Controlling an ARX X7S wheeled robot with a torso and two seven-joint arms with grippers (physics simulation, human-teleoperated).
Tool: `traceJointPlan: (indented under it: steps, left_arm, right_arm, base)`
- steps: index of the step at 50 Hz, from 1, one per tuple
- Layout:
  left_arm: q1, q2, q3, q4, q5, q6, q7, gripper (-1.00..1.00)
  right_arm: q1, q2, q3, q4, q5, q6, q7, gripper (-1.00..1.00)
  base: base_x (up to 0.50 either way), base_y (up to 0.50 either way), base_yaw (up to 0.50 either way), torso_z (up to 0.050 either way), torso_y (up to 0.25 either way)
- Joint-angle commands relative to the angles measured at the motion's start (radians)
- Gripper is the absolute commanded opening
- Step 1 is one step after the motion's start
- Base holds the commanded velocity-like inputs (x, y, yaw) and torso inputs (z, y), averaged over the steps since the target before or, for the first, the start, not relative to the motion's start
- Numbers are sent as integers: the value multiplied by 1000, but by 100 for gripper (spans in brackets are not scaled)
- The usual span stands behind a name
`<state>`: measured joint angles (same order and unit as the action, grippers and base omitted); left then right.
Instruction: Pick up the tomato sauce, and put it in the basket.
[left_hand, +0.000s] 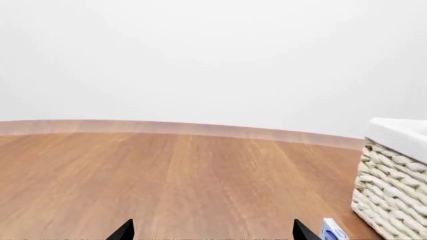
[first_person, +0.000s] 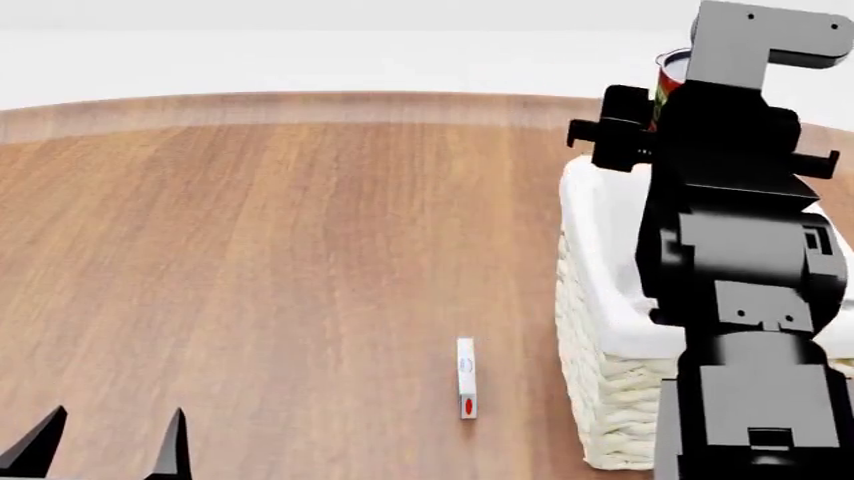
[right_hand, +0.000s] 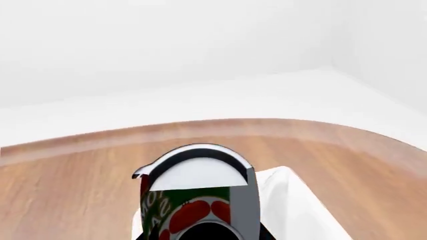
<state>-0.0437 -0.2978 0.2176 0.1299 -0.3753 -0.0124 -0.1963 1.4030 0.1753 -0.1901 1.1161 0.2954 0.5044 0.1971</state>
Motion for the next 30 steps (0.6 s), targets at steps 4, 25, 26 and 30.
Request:
traceJointPlan:
  steps: [4, 25, 26, 30]
  left_arm:
    - [5, -4, -1, -5, -5, 9, -1, 100]
    - [8, -6, 2, -26, -7, 26, -2, 100]
    - [7, -7, 3, -25, -7, 25, -2, 100]
    - [5, -6, 1, -35, -11, 29, 0, 100]
  right_arm:
    - [38, -3, 58, 192, -86, -37, -9, -100]
    - [4, 0, 165, 192, -237, 28, -33, -100]
    - [3, 0, 166, 192, -243, 29, -33, -100]
    - [-6, 3, 172, 192, -259, 40, -35, -100]
  base:
    - [0, 0, 0, 0, 0]
    - [0, 0, 0, 0, 0]
    - [0, 0, 0, 0, 0]
    - [0, 0, 0, 0, 0]
